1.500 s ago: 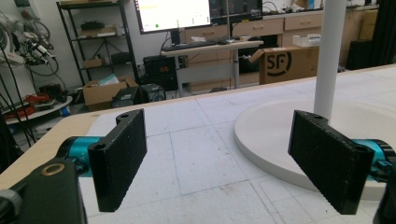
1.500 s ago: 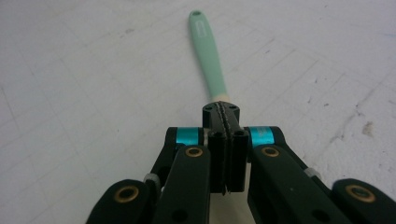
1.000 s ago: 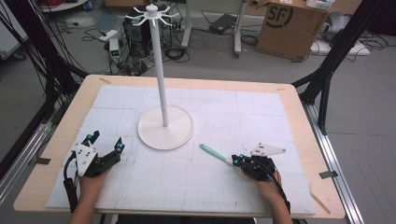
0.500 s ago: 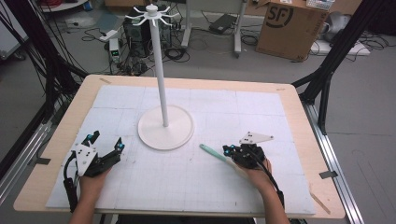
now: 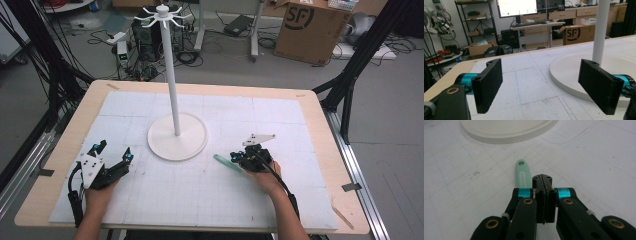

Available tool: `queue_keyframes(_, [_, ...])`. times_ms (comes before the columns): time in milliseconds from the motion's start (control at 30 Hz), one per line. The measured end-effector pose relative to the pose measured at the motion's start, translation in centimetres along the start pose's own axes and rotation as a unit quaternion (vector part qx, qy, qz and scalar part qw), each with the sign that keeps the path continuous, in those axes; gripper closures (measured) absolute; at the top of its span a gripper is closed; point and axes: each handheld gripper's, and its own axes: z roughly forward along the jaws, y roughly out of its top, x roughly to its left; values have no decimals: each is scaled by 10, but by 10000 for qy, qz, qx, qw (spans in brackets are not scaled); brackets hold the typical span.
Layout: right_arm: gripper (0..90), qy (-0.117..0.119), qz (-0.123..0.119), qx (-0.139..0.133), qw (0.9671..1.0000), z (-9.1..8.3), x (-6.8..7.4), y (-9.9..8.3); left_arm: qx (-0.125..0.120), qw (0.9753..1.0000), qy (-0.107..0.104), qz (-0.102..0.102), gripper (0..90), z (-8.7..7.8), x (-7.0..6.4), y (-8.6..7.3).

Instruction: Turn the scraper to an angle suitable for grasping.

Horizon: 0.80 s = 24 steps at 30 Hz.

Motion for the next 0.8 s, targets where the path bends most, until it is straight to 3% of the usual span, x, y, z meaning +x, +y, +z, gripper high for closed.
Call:
queue_keyframes(400, [900, 30, -38, 150, 9999, 11, -1, 3, 7, 10000, -4, 4, 203, 0, 0, 0])
queue_keyframes(800, [900, 351, -262, 280, 9986, 13, 8, 5, 7, 10000, -2, 2, 202, 0, 0, 0])
